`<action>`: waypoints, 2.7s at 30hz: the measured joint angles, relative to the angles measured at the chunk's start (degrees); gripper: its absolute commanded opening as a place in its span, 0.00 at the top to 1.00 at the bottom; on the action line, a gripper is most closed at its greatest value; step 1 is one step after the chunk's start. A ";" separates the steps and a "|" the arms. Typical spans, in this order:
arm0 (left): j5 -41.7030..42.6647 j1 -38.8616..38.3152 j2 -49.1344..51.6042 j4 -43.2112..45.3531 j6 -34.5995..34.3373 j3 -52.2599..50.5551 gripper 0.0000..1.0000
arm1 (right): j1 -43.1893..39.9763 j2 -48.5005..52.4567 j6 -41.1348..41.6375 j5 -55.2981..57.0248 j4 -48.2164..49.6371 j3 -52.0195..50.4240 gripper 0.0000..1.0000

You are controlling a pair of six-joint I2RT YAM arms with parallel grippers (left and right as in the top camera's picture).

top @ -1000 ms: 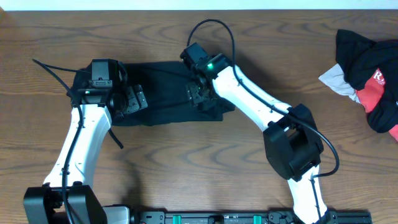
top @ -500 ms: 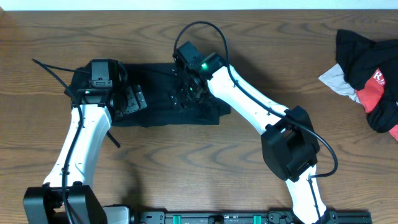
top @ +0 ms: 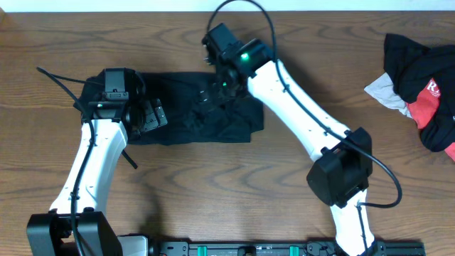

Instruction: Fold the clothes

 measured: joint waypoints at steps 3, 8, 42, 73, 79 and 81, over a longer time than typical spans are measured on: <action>-0.15 0.00 0.00 0.04 0.02 0.00 0.02 | -2.16 0.00 1.22 3.02 -1.16 0.00 0.01; -0.42 0.00 0.00 0.09 0.02 0.00 0.02 | -3.93 -0.04 2.47 5.31 2.78 -1.38 0.01; -0.42 0.00 0.00 0.07 0.02 0.00 0.02 | -4.68 4.59 7.23 9.33 18.49 -14.80 0.64; -0.42 0.00 0.00 0.11 0.02 0.00 0.02 | -1.92 4.59 6.97 3.65 -6.01 0.46 0.99; -0.42 0.00 0.00 0.11 0.02 0.00 0.02 | -0.31 4.57 6.43 -1.51 -5.31 0.46 0.99; -0.42 0.00 0.00 0.11 0.00 0.00 0.02 | 0.35 4.57 6.34 -3.23 -5.18 0.46 0.99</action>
